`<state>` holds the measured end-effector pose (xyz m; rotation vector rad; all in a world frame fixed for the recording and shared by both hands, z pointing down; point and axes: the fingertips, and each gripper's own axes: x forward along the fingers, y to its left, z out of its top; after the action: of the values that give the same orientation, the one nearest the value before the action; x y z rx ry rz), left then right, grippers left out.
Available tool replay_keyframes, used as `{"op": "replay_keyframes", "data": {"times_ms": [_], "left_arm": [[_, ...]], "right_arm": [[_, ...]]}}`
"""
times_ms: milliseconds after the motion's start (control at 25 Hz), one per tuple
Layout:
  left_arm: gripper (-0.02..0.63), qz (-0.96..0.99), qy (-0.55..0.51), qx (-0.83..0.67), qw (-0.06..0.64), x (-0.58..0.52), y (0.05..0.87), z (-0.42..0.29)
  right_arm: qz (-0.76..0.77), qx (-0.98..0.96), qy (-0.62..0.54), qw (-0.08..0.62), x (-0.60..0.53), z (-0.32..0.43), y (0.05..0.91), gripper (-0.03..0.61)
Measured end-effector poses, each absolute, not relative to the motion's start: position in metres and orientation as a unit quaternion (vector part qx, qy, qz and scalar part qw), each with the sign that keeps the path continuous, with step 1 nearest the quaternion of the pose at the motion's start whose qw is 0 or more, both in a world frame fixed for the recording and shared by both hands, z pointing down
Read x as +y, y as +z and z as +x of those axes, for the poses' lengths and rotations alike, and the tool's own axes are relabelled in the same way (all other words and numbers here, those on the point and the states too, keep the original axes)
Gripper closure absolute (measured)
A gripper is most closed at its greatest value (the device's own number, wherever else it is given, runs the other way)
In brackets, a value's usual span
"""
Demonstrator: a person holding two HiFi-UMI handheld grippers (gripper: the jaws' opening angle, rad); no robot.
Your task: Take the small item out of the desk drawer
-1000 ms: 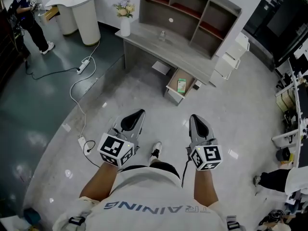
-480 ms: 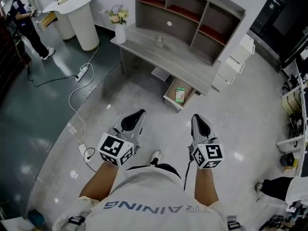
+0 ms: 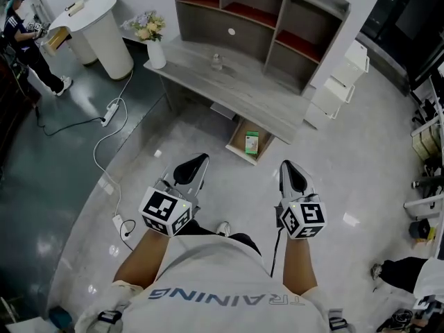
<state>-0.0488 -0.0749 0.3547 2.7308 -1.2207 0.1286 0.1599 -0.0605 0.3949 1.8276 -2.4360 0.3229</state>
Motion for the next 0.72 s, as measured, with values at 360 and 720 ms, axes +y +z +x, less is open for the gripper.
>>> {"op": "replay_keyframes", "data": {"times_ms": [360,720], "left_arm": [[0.615,0.929,0.033,-0.358,0.090,-0.127,0.352,-0.010],[0.615,0.949,0.037,-0.288,0.125,-0.209,0.377,0.000]], "right_arm": [[0.618,-0.777,0.117,0.021,-0.096,0.186,0.397,0.561],[0.693,-0.707,0.130,0.041,-0.132,0.204,0.413,0.561]]}}
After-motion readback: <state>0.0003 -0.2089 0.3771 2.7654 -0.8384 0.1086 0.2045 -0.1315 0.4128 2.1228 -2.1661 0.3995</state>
